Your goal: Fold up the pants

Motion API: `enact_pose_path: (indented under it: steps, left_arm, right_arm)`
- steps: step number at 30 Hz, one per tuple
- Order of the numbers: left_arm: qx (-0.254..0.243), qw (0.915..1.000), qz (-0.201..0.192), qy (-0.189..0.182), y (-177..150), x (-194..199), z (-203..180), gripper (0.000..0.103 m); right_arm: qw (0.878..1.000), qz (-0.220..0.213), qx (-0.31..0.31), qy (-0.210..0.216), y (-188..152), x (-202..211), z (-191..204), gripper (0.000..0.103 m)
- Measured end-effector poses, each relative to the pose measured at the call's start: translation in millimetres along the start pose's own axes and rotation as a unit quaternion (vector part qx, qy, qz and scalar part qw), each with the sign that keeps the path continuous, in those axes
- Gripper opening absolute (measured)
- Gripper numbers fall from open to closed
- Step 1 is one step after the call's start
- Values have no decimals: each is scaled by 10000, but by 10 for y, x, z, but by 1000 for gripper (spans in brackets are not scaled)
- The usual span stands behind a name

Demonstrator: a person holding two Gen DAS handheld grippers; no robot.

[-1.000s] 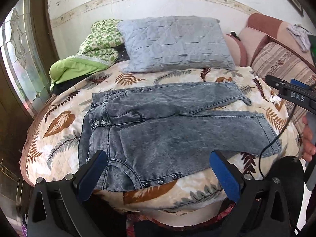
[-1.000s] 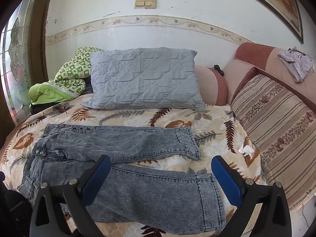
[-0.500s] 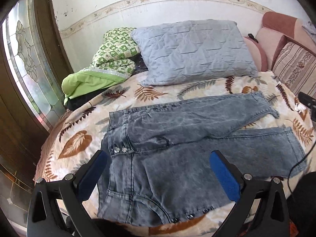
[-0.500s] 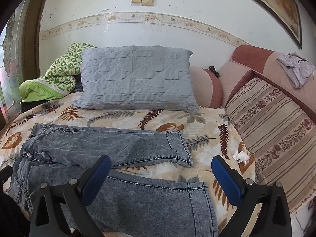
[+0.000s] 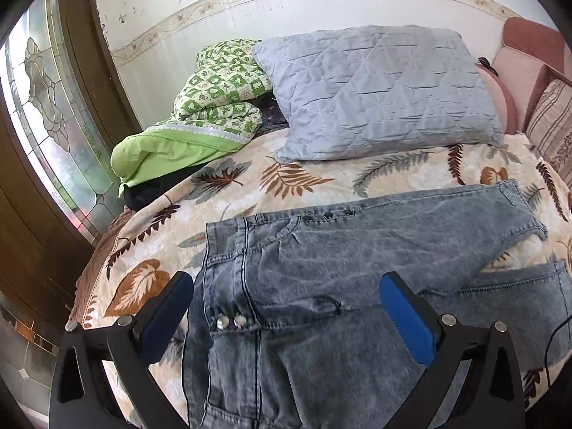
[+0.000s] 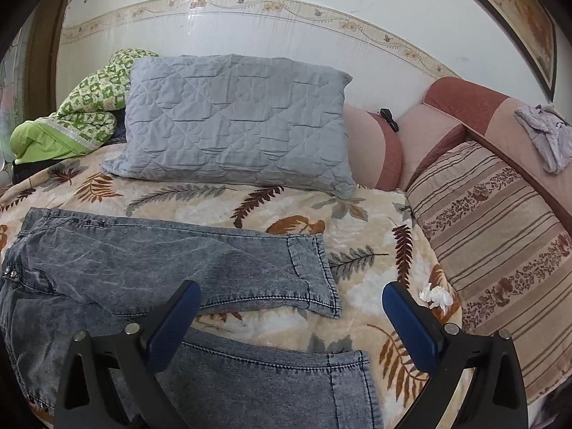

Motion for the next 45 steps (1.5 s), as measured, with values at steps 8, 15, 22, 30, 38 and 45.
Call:
enact_pose_path:
  steps: [8,15,22,30,38,45]
  left_arm:
    - [84,9992,379,117,295,-762,247,103]
    - [374,9890,1418,218,293,-1826,697,103]
    - [790,9794,1853,169,387,-2357,1066,103]
    - [734,9704,2296,-176,291,-2625,1075,100]
    - [980,9584,2570,-769,237,-2777,943,65]
    - [1109,9617,2349,-873,315,-2585,1184,26]
  right_arm:
    - [9989,466,54,15,37,-754,-87,103]
    - [9923,1198,-64,317,56,-1734,-362,102]
    - [9824,1692,-270,738,77,-2427,-490,101]
    - [9690,2252,-537,864,-18,-3066,-403,85]
    - [9681,2075,-770,1171,-11,-2981,-391,43]
    - [9754,1756,-594,1194,120,-2791,-311,23]
Point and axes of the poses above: each gripper's, at about its wrist camera, not at the fingertips, and x roughly against the way its jaws point, z to its left, y to its top, the point moved 9 cm from there along -x, roughly the way its jaws point, and after that the axes turned 3 degrees about y, right-handed, at the moved point
